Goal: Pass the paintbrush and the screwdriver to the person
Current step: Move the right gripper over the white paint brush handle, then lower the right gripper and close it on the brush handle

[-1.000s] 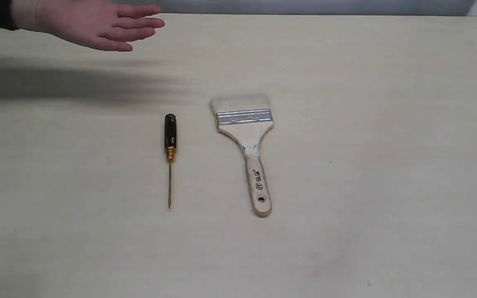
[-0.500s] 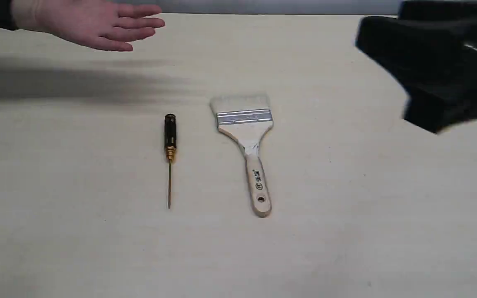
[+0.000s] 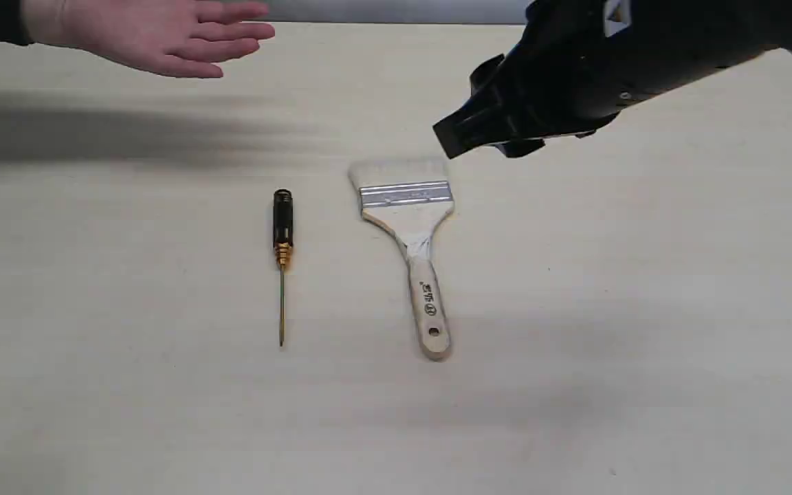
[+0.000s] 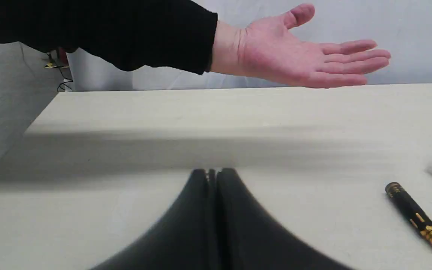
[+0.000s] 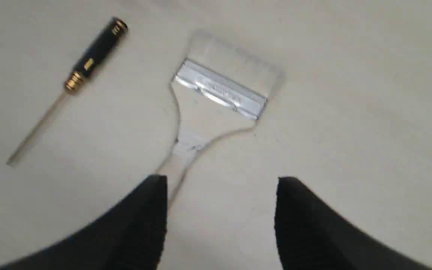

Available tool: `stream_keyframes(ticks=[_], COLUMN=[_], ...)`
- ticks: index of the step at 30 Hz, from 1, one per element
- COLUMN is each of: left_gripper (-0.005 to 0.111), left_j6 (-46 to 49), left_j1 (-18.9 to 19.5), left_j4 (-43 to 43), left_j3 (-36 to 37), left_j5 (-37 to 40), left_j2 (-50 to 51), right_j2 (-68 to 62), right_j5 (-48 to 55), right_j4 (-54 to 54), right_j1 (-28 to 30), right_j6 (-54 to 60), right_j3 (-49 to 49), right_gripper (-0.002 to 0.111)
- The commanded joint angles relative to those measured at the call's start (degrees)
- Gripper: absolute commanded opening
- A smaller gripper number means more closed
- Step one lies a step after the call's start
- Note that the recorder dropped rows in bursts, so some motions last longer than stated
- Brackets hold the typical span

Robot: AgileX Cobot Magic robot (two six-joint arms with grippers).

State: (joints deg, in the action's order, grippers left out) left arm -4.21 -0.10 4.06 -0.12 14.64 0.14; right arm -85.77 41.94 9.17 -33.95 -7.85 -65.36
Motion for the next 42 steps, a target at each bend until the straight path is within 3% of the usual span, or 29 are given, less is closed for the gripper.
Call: stream_keyframes(ticks=[1,13,32,42], left_gripper=[0.000,0.000,0.000,0.000], left_j6=[-0.12,-0.12,-0.12,-0.12], left_j1=[-0.30,-0.30,-0.30,-0.30], left_j4=[-0.23,-0.23,-0.08,-0.08], left_j3=[0.12,0.12,0.12,0.12], left_j5=[-0.32,-0.32,-0.36,-0.36], left_j2=[-0.14,-0.14,-0.14,-0.14], right_j2=[-4.90,-18.62,-26.13,-31.79], right_j5=[4.73,4.65,0.41,1.39], right_j4=[1.39,1.16,-4.28,0.14], right_j1=[-0.13,-0.13,-0.23,-4.88], right_j6=[-1.36,-3.77,-5.03,-12.14], right_j3=[-3.80,-7.58,-9.28,-13.33], right_gripper=[0.049,0.049,0.049,0.049])
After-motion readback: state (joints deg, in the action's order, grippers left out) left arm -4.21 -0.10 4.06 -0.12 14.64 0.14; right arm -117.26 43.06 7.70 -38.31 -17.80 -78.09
